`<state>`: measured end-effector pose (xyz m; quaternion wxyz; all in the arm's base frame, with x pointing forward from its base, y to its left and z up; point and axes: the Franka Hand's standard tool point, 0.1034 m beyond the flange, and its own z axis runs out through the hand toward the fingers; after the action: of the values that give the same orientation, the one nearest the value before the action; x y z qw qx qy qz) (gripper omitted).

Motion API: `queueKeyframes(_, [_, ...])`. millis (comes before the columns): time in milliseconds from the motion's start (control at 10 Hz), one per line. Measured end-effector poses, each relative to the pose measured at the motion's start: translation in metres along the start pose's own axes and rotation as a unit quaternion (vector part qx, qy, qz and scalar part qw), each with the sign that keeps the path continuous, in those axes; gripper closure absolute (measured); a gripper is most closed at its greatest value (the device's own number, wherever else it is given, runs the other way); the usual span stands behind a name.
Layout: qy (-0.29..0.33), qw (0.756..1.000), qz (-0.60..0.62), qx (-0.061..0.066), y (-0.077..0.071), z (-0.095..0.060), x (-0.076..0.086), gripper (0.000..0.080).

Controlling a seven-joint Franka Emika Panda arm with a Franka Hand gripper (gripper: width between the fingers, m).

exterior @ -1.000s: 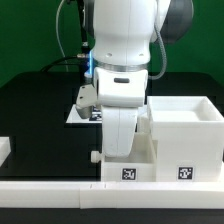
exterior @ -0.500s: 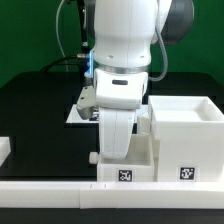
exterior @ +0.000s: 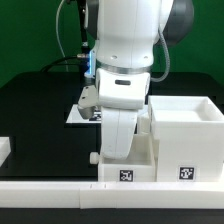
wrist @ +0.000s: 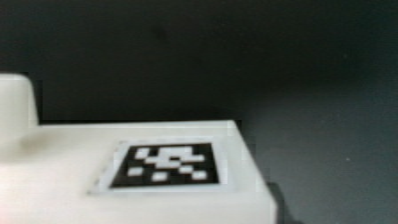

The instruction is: Assemble drawer

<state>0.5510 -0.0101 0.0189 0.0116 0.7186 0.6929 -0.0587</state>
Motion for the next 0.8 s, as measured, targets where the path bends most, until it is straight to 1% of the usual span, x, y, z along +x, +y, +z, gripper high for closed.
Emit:
queueKeyframes(300, [-0.003,1.000,-0.008,-0.002,0.0000,-0.0005,-0.0008,0.0761])
queueKeyframes(800, [-0.003,1.000,-0.007,0.001,-0.0014,0.0025,-0.0016,0.0761])
